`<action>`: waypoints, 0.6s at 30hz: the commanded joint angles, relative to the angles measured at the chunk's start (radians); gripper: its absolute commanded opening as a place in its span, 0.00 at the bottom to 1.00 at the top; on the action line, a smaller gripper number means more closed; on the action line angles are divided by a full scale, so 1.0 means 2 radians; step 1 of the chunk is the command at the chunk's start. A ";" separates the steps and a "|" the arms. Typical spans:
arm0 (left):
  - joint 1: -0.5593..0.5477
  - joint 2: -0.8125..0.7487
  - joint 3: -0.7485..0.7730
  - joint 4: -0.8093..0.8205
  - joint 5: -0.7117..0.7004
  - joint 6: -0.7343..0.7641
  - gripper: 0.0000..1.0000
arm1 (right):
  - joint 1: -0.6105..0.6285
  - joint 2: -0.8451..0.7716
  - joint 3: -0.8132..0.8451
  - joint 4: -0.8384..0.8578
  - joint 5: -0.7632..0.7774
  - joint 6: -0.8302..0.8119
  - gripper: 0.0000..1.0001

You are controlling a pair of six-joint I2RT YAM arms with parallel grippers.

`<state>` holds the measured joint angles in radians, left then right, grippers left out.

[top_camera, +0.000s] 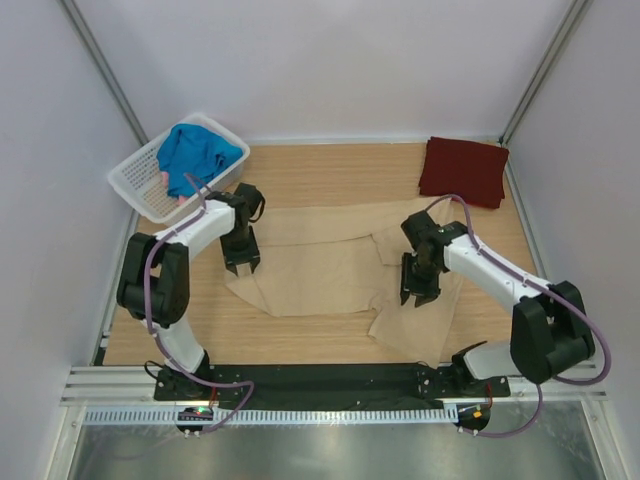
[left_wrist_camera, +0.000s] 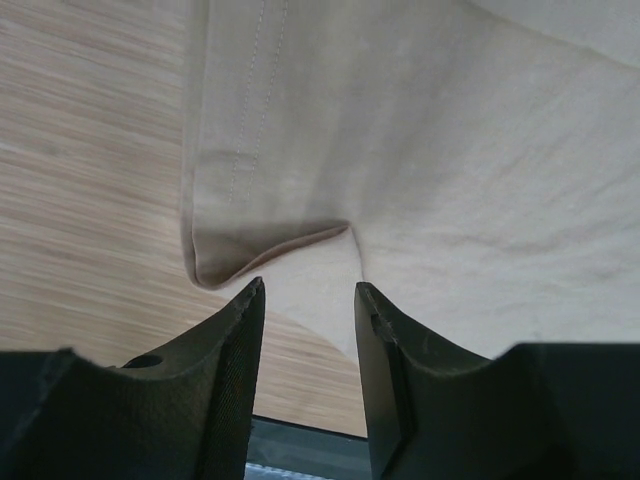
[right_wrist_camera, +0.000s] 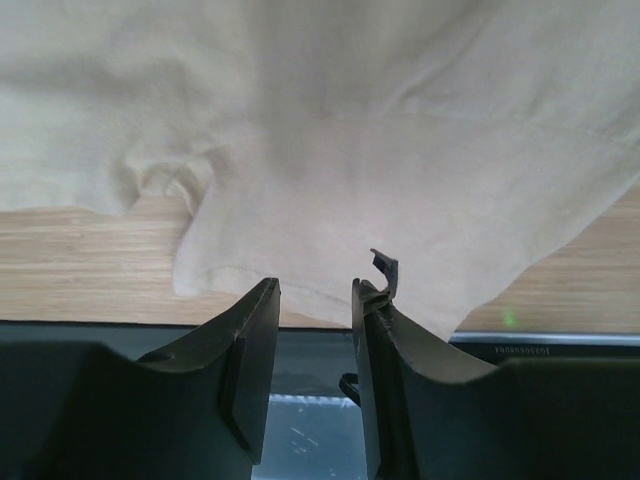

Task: Fold and stack the t-shirts
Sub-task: Fold the tshirt

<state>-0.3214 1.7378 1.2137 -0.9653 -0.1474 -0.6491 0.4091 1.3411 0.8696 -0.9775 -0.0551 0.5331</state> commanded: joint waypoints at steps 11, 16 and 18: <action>-0.013 0.045 -0.006 0.052 -0.008 -0.038 0.39 | 0.020 0.297 0.313 0.058 0.023 -0.056 0.41; -0.013 0.068 0.006 0.045 -0.020 -0.036 0.27 | 0.048 0.381 0.393 0.053 0.022 -0.048 0.41; -0.012 0.066 0.004 0.040 -0.036 -0.033 0.19 | 0.067 0.416 0.428 0.052 0.020 -0.037 0.41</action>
<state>-0.3466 1.8591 1.2095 -0.8906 -0.1589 -0.7063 0.4984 2.1189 1.6310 -0.8589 -0.0231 0.4480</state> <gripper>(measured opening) 0.212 0.413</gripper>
